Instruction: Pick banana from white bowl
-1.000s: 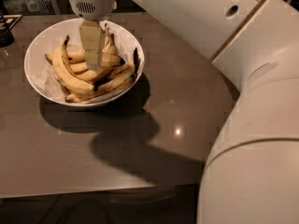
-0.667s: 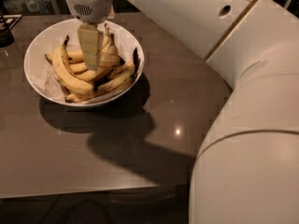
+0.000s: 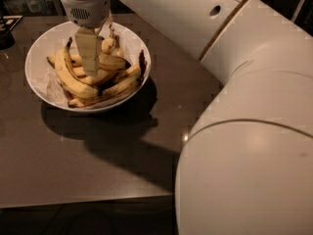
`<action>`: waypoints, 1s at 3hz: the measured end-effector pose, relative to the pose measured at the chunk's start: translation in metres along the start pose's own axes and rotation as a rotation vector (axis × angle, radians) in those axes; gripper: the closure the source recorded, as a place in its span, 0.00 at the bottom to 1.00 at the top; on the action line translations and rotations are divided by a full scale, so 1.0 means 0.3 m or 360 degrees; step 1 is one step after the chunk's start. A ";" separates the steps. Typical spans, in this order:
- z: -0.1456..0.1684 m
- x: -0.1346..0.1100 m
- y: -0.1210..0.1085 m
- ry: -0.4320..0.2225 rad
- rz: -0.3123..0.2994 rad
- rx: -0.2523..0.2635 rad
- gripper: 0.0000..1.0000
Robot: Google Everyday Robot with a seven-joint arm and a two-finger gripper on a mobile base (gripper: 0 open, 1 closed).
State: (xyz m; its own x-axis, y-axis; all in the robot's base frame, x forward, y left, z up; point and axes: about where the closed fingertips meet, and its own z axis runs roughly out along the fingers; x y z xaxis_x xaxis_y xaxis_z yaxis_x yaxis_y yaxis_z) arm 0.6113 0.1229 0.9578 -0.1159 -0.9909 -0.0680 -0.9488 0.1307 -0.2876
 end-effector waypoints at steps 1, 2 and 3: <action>0.024 -0.033 0.011 -0.0006 -0.0042 -0.0036 0.27; 0.042 -0.048 0.016 -0.0032 -0.0053 -0.0080 0.44; 0.050 -0.045 0.011 -0.0042 -0.0040 -0.0108 0.62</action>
Offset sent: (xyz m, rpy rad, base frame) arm -0.0175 -0.0021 -0.0207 -0.0450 0.1515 0.0341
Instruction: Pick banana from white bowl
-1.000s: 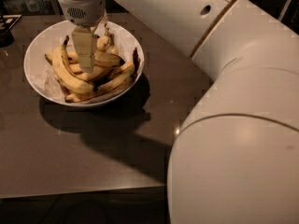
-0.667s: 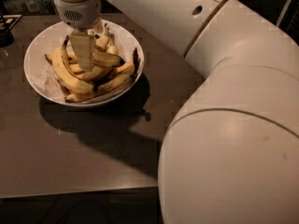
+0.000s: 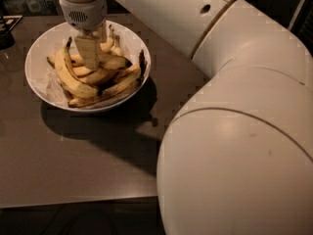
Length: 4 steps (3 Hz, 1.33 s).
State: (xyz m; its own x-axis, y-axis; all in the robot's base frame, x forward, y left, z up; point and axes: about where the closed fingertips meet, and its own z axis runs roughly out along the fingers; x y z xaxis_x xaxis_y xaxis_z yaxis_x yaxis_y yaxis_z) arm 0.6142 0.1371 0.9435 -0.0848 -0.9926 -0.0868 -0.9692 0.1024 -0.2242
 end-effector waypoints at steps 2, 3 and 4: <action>0.008 0.003 -0.016 -0.0040 0.0014 -0.0039 1.00; 0.010 -0.018 -0.032 -0.0080 0.0011 -0.0007 1.00; -0.053 -0.012 -0.024 -0.0181 -0.0018 0.0041 1.00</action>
Offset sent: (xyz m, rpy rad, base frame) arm 0.0050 -0.0504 -0.0236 0.0386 0.1231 -0.0571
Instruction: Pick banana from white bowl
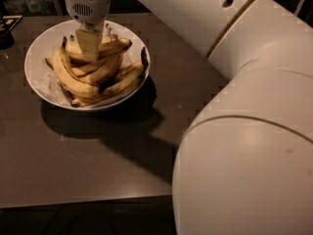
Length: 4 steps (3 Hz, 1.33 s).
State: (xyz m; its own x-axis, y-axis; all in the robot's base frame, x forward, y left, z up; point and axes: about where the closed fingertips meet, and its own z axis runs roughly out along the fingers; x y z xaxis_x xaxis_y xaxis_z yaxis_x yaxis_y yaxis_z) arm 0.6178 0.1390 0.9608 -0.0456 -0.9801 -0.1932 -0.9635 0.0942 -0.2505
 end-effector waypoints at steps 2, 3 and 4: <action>-0.096 0.014 0.012 -0.0084 -0.0028 0.0064 1.00; -0.130 0.023 0.040 -0.0203 -0.0128 0.0062 1.00; -0.204 0.066 0.115 -0.0397 -0.0310 0.0122 1.00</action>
Offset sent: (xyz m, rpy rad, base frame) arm -0.0202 -0.0196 0.0373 0.0507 -0.0534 0.0278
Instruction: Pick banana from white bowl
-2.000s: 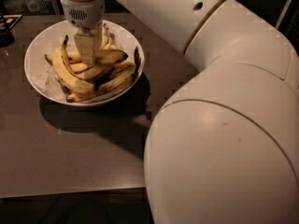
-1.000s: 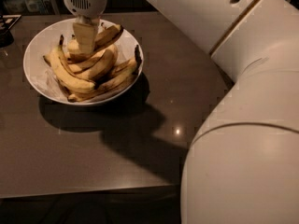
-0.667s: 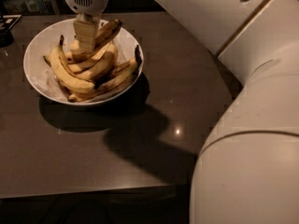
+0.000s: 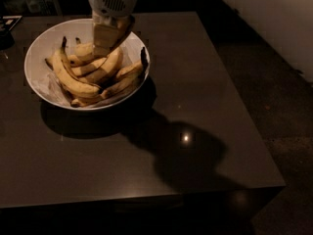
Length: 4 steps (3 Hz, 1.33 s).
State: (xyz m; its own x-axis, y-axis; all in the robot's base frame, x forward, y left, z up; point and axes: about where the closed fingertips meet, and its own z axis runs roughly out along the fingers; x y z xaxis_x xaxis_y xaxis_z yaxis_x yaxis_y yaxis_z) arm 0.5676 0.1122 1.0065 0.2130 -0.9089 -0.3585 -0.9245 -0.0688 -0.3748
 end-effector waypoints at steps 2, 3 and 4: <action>-0.038 0.022 -0.044 -0.0058 -0.0030 0.0062 1.00; -0.092 -0.010 -0.003 -0.0077 0.0000 0.0033 1.00; -0.148 -0.018 0.061 -0.0127 0.0049 0.0033 1.00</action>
Offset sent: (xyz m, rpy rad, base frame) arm -0.0004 -0.0007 0.0214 0.0307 0.0285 0.0099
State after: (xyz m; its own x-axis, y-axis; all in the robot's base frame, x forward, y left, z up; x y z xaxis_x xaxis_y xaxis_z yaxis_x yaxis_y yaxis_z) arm 0.5356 0.0975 1.0395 0.2097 -0.8749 -0.4365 -0.9244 -0.0319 -0.3801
